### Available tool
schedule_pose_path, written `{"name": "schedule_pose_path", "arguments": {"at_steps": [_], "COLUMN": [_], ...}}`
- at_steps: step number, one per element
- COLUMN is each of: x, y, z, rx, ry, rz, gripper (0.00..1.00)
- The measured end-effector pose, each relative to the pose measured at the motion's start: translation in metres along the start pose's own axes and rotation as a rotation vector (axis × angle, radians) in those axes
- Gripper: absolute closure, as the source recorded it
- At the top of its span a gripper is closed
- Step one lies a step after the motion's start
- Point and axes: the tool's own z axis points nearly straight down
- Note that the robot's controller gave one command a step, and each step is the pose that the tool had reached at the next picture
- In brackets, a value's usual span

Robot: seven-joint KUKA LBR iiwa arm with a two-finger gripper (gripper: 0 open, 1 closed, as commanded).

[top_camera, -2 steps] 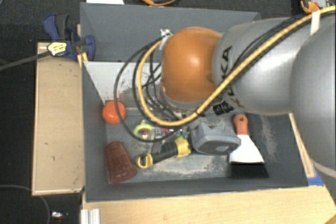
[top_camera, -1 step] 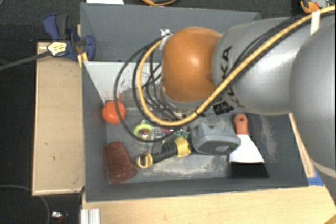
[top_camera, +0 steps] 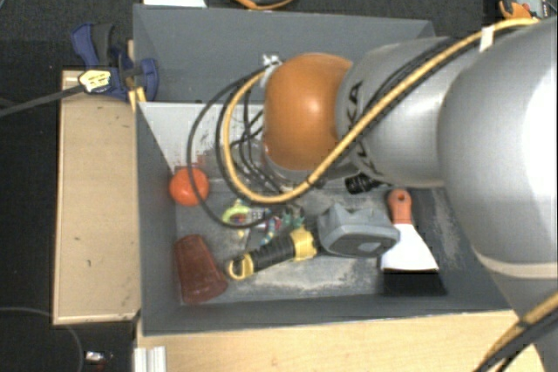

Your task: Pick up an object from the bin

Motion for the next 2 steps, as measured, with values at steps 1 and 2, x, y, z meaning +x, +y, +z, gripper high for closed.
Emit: {"name": "schedule_pose_path", "arguments": {"at_steps": [1, 2], "x": [0.015, 0.046], "y": [-0.022, -0.006], "z": [0.001, 0.073], "rx": [-0.003, -0.004], "ry": [-0.005, -0.003], "rz": [-0.036, -0.211], "gripper": [0.0, 0.0]}}
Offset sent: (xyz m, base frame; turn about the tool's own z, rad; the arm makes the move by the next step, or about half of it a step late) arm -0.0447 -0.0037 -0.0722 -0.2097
